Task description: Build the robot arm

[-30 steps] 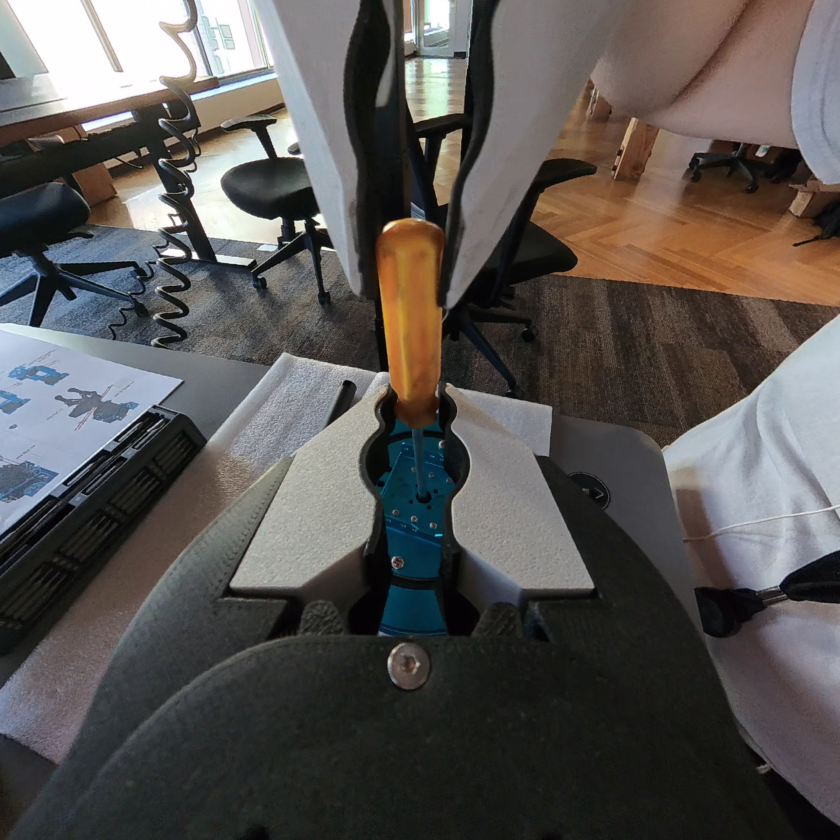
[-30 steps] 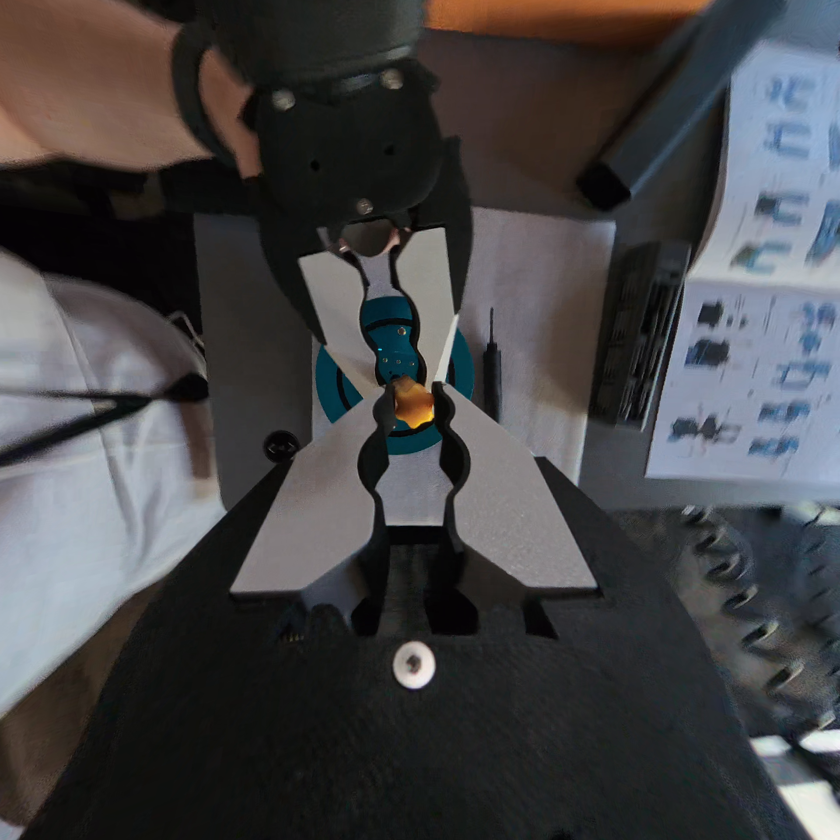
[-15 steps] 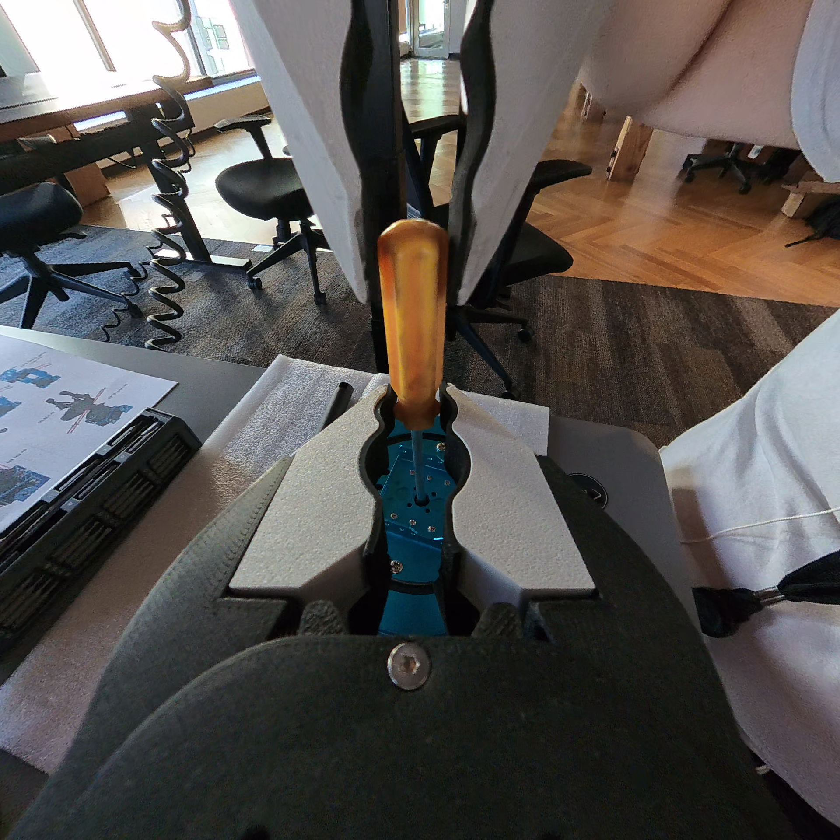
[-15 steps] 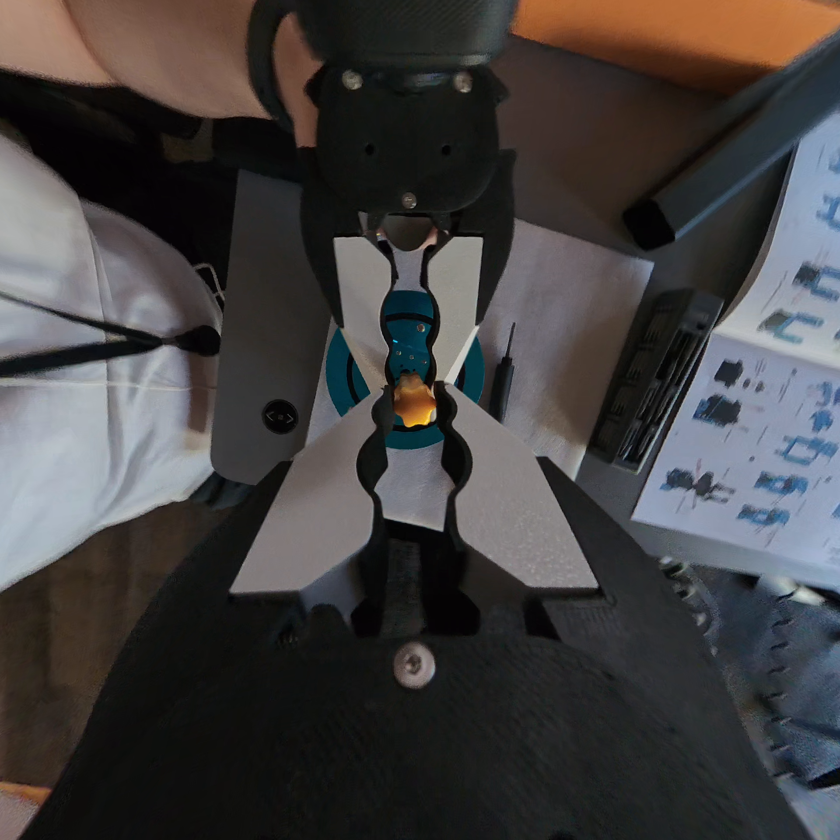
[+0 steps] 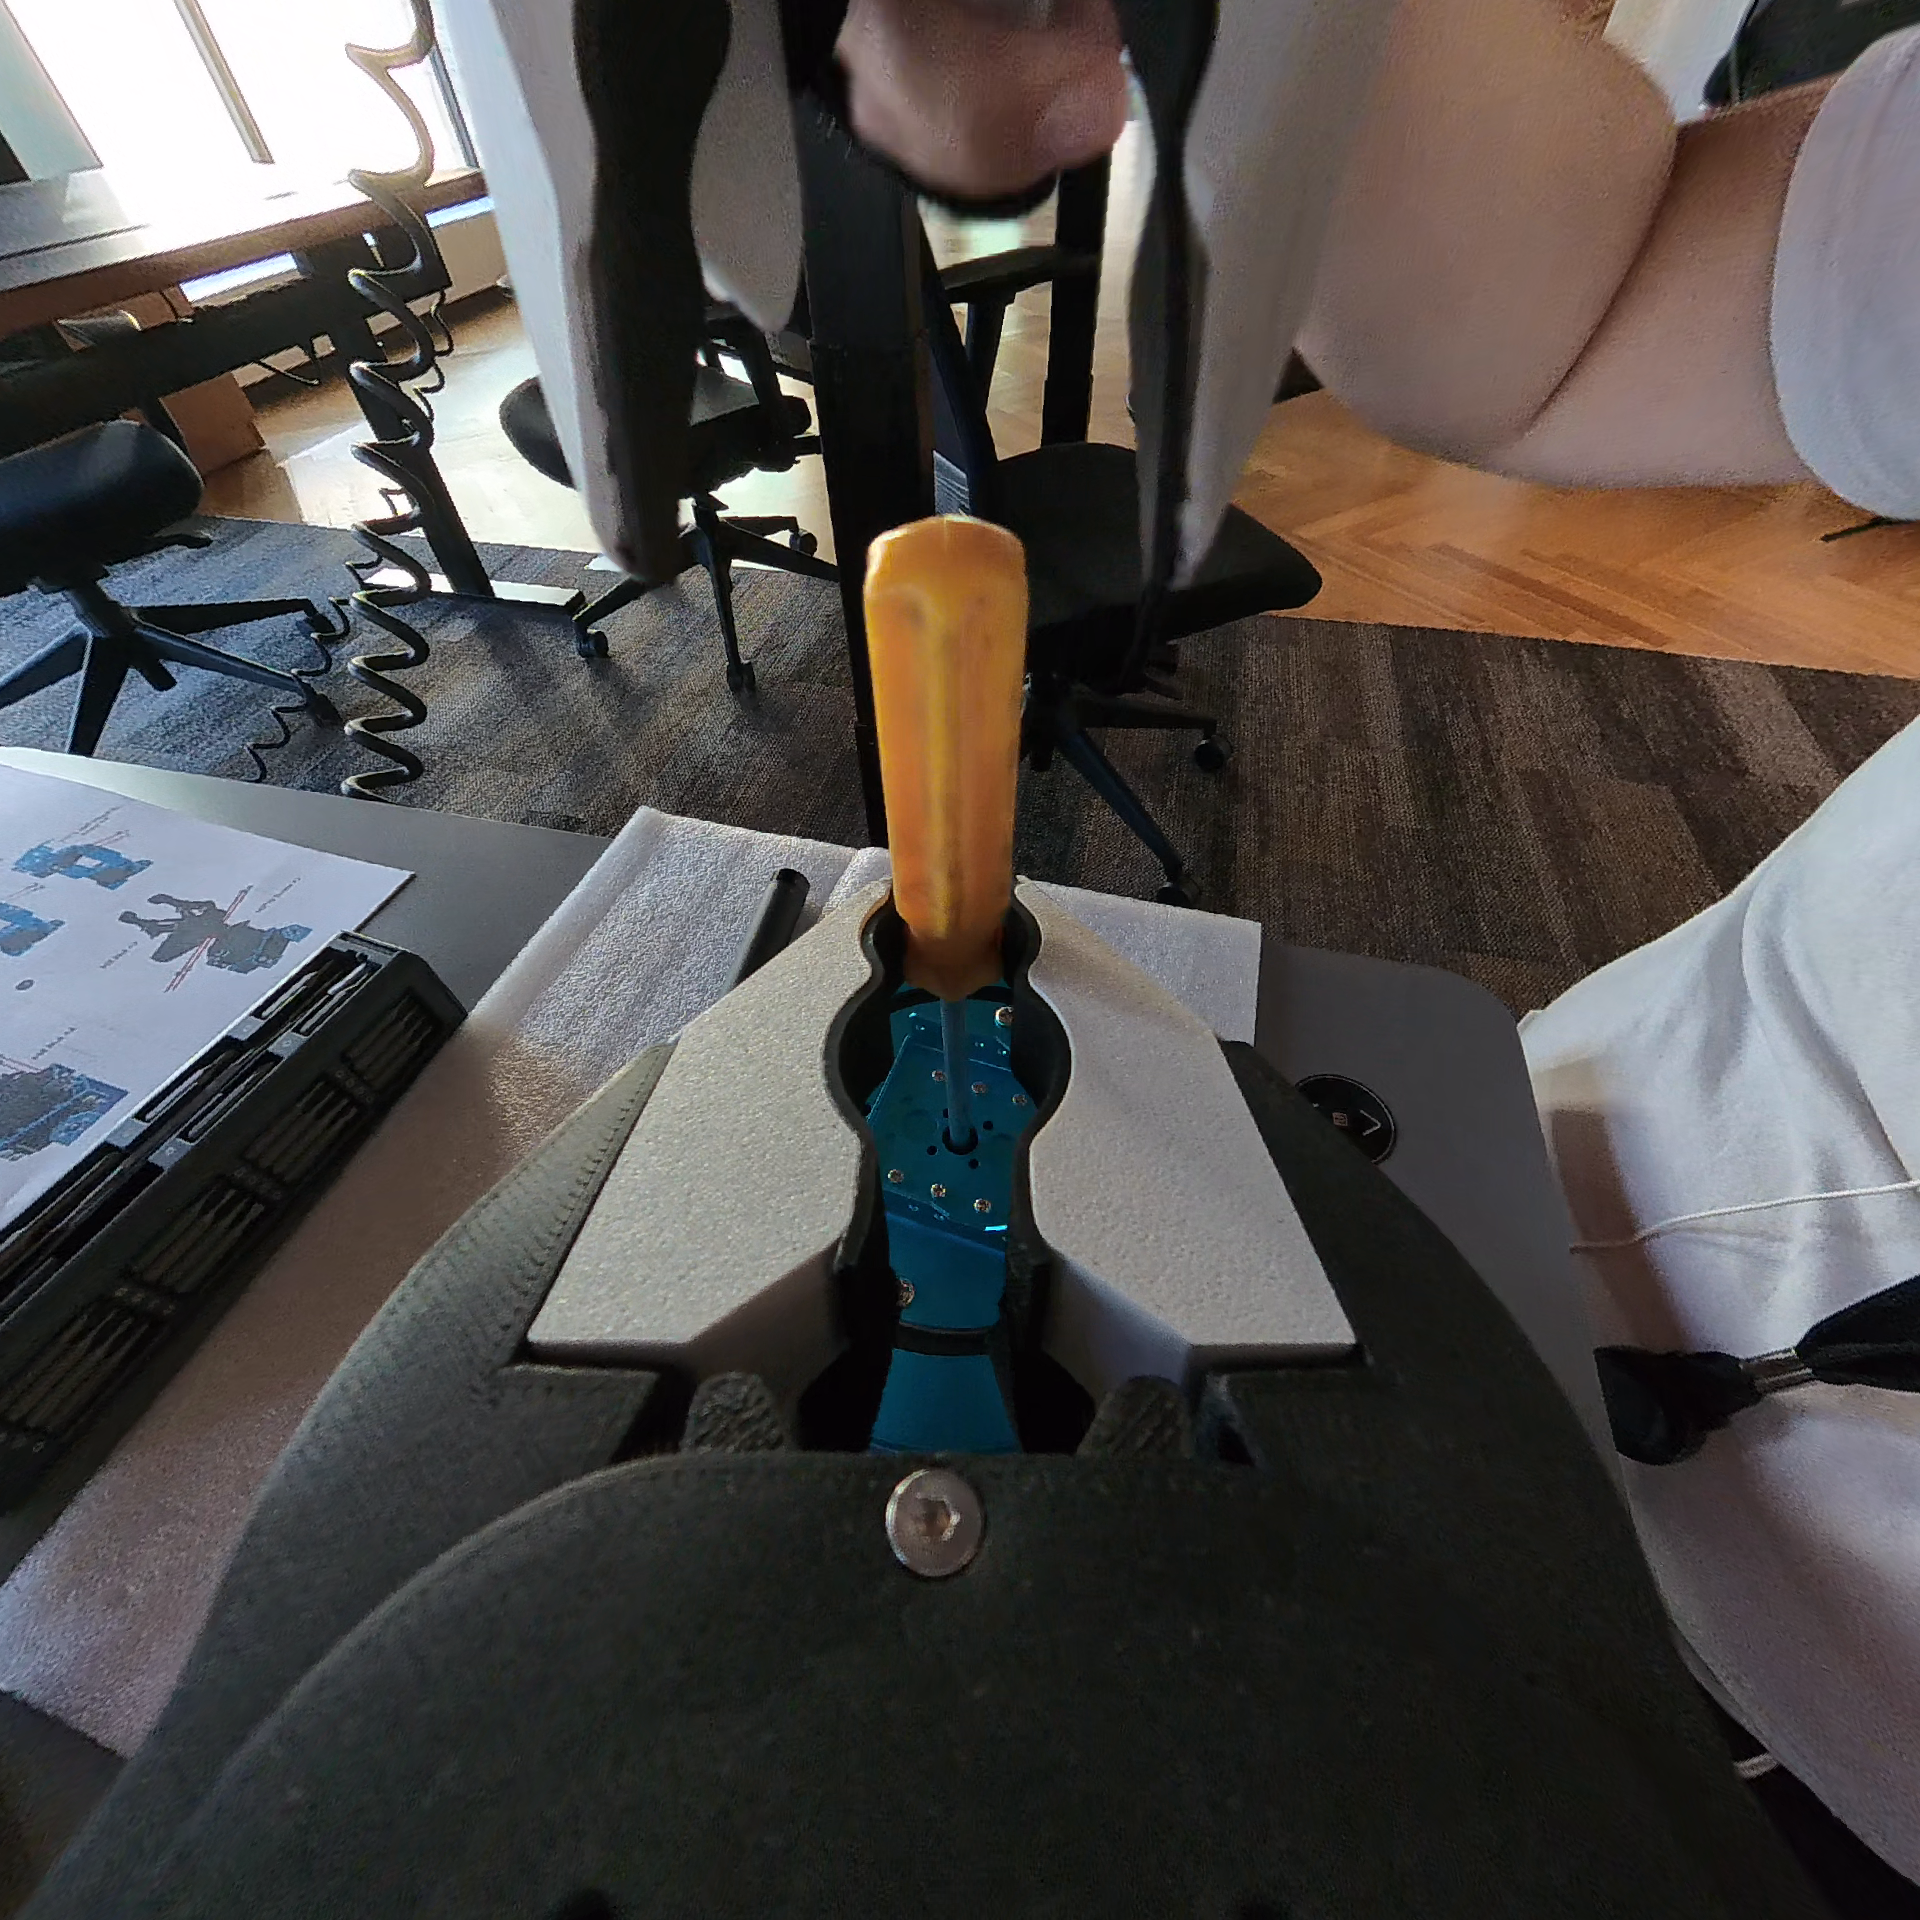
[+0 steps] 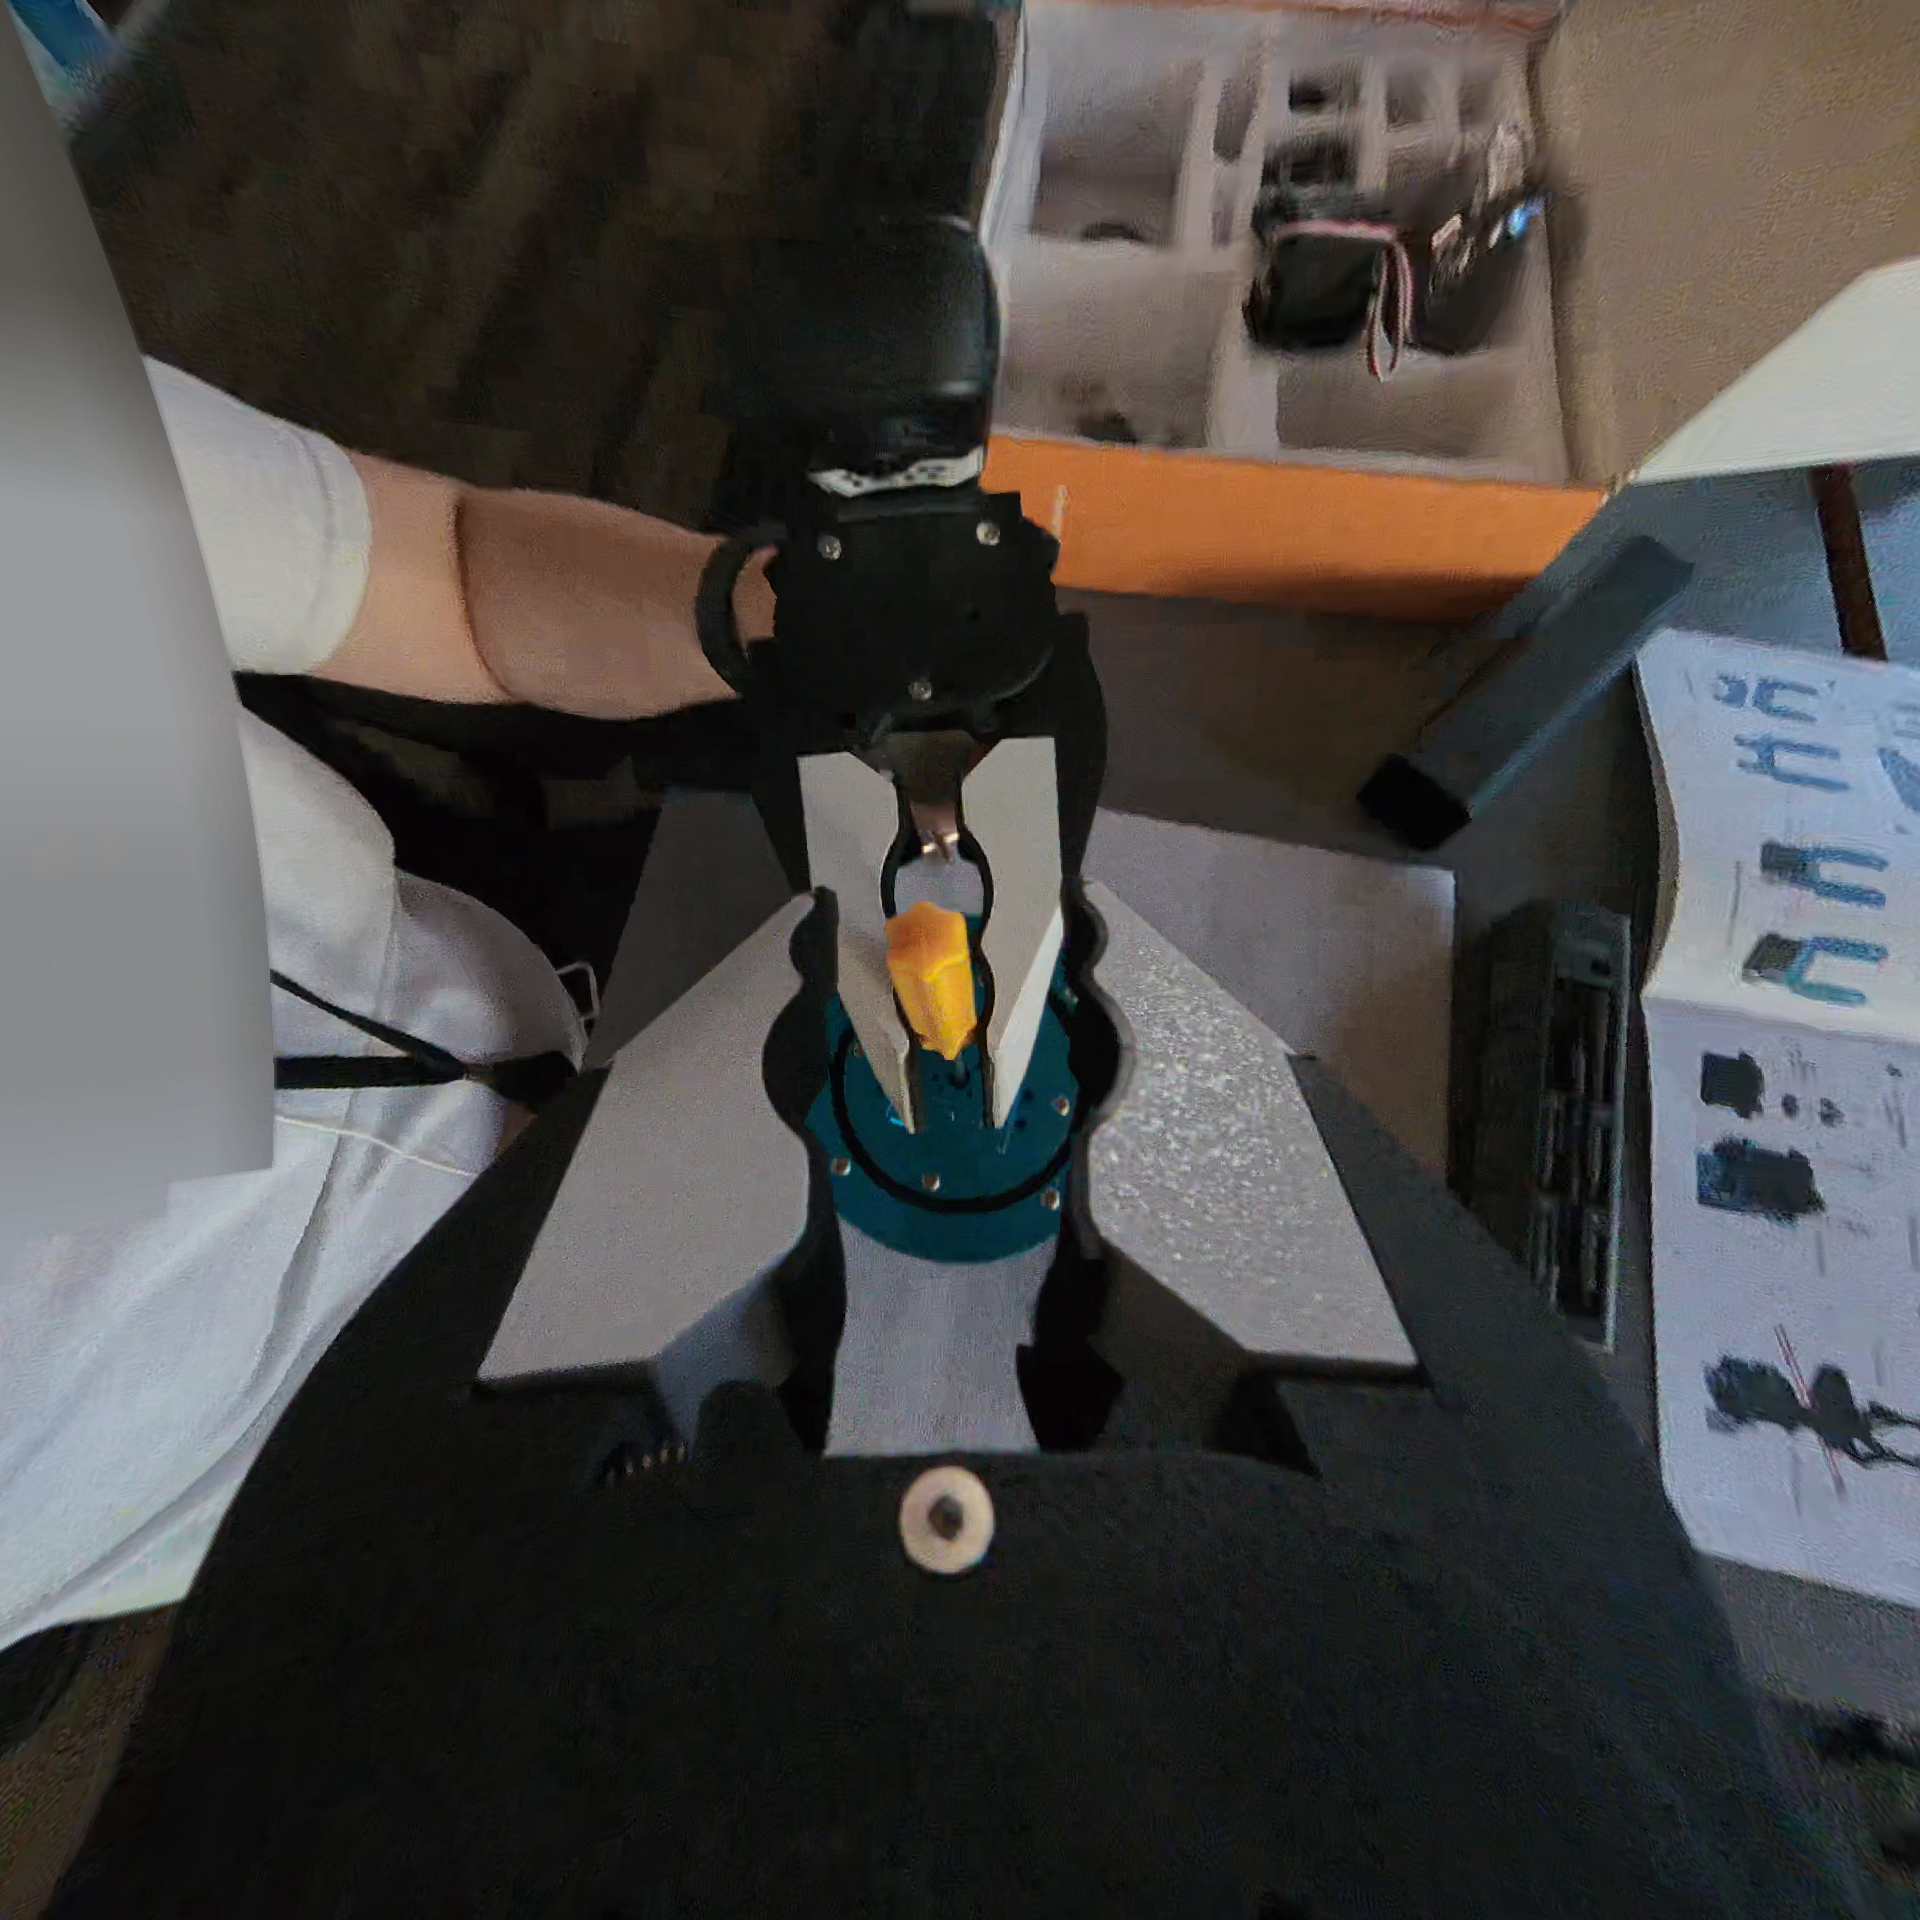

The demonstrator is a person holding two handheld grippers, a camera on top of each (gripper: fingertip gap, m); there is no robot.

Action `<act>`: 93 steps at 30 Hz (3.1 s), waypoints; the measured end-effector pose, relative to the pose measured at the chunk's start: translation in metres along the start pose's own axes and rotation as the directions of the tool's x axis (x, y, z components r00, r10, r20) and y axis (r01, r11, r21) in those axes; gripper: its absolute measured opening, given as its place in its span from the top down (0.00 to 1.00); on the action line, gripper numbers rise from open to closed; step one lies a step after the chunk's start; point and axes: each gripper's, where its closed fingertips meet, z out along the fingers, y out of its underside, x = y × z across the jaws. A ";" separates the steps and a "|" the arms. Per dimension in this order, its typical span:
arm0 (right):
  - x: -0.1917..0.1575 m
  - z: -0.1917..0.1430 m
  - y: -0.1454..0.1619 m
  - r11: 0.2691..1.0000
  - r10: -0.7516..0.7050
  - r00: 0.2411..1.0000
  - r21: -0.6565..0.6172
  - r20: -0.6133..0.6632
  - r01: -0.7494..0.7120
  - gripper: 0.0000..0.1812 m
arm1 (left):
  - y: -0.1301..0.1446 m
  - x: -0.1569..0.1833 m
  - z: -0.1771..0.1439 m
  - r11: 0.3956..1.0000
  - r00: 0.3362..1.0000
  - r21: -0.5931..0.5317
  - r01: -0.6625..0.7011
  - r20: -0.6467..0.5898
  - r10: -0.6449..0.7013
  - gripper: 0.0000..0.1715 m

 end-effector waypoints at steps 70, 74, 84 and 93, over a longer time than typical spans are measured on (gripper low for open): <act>0.011 -0.003 0.018 0.896 0.269 0.901 0.432 -0.341 -0.104 0.91 | -0.018 -0.003 -0.011 0.998 1.000 0.055 0.005 0.018 -0.006 0.75; 0.010 -0.007 0.019 0.869 0.344 0.845 0.479 -0.409 -0.122 0.91 | -0.023 -0.003 -0.011 0.996 0.994 0.074 -0.045 0.102 0.037 0.90; 0.010 0.008 0.022 0.917 0.238 0.939 0.377 -0.248 -0.133 0.91 | -0.023 -0.002 -0.016 0.995 0.999 0.100 0.010 -0.045 -0.005 0.89; 0.004 0.006 0.025 0.926 0.222 0.946 0.355 -0.236 -0.129 0.80 | -0.019 -0.007 -0.012 0.996 0.994 0.083 0.018 0.106 -0.027 0.91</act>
